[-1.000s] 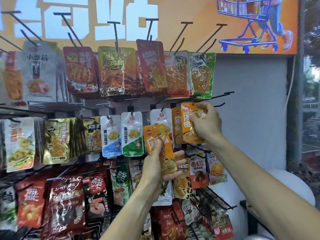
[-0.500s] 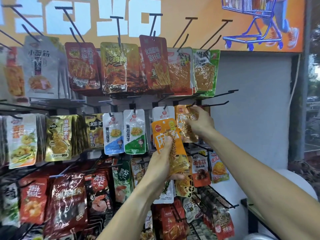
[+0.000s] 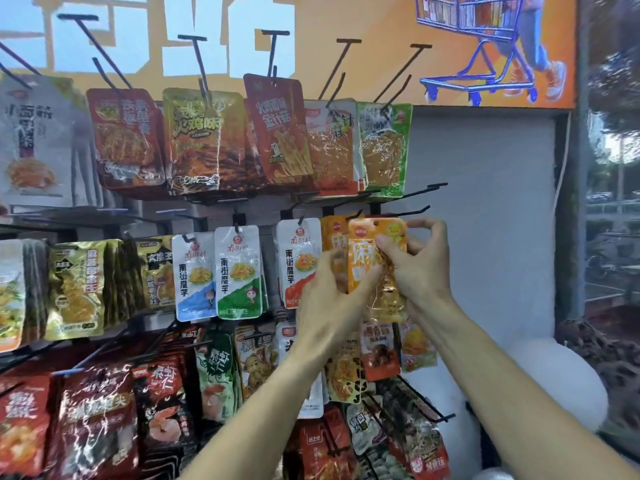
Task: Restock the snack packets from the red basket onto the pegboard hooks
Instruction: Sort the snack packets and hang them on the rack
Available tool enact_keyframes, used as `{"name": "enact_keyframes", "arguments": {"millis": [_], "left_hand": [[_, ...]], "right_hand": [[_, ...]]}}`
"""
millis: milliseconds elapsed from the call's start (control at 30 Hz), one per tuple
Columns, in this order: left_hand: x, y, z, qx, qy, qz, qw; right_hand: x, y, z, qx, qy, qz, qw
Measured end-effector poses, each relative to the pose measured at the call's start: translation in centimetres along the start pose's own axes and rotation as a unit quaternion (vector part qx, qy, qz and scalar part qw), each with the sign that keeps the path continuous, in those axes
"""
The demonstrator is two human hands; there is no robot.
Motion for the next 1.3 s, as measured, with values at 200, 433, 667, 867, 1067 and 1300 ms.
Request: {"name": "enact_keyframes", "arguments": {"millis": [200,433,667,867,1067,1300], "left_hand": [[4.9,0.3,0.9,0.114,-0.145,0.052,0.982],[6.9,-0.3,0.2,0.222,-0.132,0.044,0.965],[7.0,-1.1,0.2,0.404,-0.128,0.021,0.906],[7.7,-2.2,-1.0,0.506,-0.079,-0.021,0.859],[9.2,-3.1,-2.1,0.498,-0.008,-0.059,0.865],[7.5,-2.4,-2.6,0.446,-0.069,-0.068,0.890]], "right_hand": [[4.0,-1.7,0.3,-0.056,0.014,0.002,0.998],[6.8,-2.6,1.4,-0.098,0.029,-0.002,0.995],[7.2,-2.8,2.4,-0.220,0.049,-0.037,0.974],[6.7,-3.1,4.9,-0.360,0.136,-0.059,0.921],[8.9,-5.0,7.0,-0.416,0.145,-0.067,0.895],[7.2,-3.6,6.8,-0.411,0.143,-0.049,0.899]]}}
Point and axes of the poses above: each hand's wrist, its own x-axis towards the middle knuckle, its own y-axis out of the back of the hand, z = x × y, the point moved 1 cm from there along x, towards the middle knuckle, and after that the axes turned 4 degrees about -y, right-handed, at the moved point
